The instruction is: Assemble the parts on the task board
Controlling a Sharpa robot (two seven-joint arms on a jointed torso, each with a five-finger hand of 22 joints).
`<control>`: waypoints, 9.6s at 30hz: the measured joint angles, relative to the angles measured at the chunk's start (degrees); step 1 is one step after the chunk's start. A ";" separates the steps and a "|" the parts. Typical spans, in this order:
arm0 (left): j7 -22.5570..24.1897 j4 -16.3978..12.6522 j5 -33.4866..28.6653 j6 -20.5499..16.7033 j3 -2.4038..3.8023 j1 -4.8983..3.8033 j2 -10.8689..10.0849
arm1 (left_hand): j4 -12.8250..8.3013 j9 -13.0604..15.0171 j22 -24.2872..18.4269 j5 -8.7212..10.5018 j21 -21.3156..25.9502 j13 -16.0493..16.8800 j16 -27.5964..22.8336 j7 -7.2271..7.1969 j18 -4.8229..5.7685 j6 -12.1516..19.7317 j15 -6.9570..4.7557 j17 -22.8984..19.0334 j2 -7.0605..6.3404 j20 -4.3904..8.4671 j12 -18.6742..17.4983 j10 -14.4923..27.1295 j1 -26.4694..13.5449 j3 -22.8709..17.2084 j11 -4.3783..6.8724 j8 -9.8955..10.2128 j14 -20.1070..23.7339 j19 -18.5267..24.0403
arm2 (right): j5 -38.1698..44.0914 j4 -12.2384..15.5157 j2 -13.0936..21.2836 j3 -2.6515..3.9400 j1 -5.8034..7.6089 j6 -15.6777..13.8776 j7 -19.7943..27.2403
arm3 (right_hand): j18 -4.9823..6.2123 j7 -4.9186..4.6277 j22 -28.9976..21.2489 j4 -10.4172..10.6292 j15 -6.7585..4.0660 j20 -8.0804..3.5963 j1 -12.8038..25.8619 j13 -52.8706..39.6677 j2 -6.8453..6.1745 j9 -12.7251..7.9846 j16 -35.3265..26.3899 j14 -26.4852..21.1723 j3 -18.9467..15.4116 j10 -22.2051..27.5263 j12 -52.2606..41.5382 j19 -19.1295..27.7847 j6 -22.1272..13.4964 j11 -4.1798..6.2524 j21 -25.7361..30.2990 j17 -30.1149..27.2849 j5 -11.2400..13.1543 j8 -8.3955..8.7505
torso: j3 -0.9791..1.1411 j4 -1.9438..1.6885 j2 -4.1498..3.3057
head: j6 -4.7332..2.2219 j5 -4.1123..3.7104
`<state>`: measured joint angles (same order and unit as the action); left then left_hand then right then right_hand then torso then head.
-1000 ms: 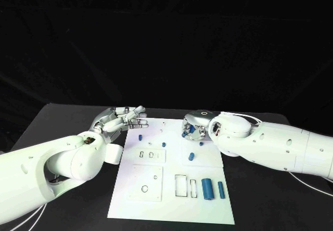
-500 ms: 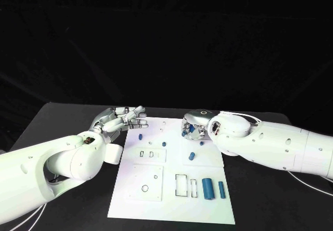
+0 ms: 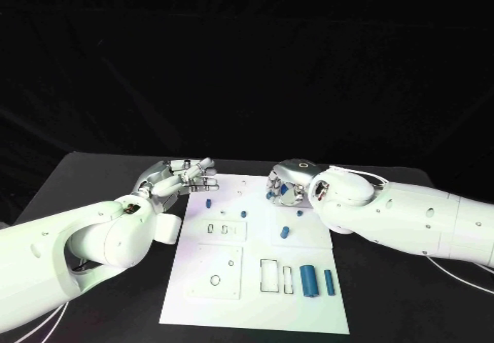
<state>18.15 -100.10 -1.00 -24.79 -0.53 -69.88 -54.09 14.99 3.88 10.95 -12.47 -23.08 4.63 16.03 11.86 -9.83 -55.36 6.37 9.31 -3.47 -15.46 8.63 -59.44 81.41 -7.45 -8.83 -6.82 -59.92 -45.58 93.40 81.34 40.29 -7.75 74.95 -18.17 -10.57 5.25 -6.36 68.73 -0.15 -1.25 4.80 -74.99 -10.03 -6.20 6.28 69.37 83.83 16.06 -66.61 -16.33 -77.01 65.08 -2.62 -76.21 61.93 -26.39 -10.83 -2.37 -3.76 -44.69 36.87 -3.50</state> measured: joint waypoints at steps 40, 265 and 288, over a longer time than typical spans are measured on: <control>-0.25 0.54 0.00 0.21 0.00 -0.01 0.97 | 0.00 0.01 0.04 0.00 0.00 -0.04 -0.01 0.00 0.01 0.00 0.00 0.06 0.00 0.00 0.00 0.00 0.00 0.00 0.00 0.00 0.00 0.00 | -2.37 -12.01 -11.96 0.29 -0.03 -8.01 -1.51 | 0.01 0.14 1.75 1.83 -0.20 -0.20 0.01 -0.04 -0.02 1.09 1.55 0.20 1.00 -0.50 0.00 -0.59 0.10 0.10 -0.89 1.05 3.99 0.14 | -0.19 -0.52 -0.46 | -0.85 -0.42; -1.73 1.62 -0.02 1.72 0.00 -0.04 0.56 | -0.15 0.02 0.38 0.00 -0.89 -0.10 -1.18 0.40 0.04 -0.01 1.01 0.25 0.68 -0.20 -1.09 0.19 0.68 0.81 -0.61 0.88 1.44 0.63 | 0.77 -4.78 -11.77 0.82 -1.49 -6.50 -7.77 | -3.56 -1.65 6.18 12.98 -0.30 0.21 -7.73 -64.87 1.71 4.97 20.41 0.30 -12.98 -17.27 -69.22 -6.91 -8.42 0.51 -11.49 12.99 7.78 -3.88 | 0.19 0.63 -0.02 | -0.13 1.09; -1.79 1.62 -0.02 1.71 -0.01 -0.04 0.48 | -0.15 0.02 0.37 0.00 -0.88 -0.10 -1.18 0.40 0.04 0.00 1.01 0.24 0.68 -0.20 -1.09 0.19 0.68 0.81 -0.61 0.88 1.44 0.63 | 0.99 -5.97 -12.83 0.42 -1.68 -3.90 -8.46 | -3.57 -2.55 6.21 14.90 0.87 0.75 -4.02 -64.88 -0.13 4.25 20.41 0.22 -13.45 -15.32 -66.01 -7.02 -11.86 -1.44 -10.20 12.98 12.64 0.66 | 0.18 0.65 0.01 | -0.04 1.11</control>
<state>16.35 -98.48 -1.02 -23.09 -0.54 -69.93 -53.61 14.84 3.90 11.33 -12.47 -23.96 4.53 14.84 12.26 -9.79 -55.36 7.38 9.54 -2.79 -15.66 7.54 -59.25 82.09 -6.64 -9.43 -5.94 -58.49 -44.95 94.39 75.37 27.45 -7.33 73.27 -22.06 -19.03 1.69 -8.91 74.94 14.75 -0.38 5.54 -79.01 -74.92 -6.33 10.53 89.79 84.05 2.62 -81.93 -82.33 -84.02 53.22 -4.05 -86.41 74.91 -13.75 -10.17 -2.20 -3.11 -44.68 36.83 -2.39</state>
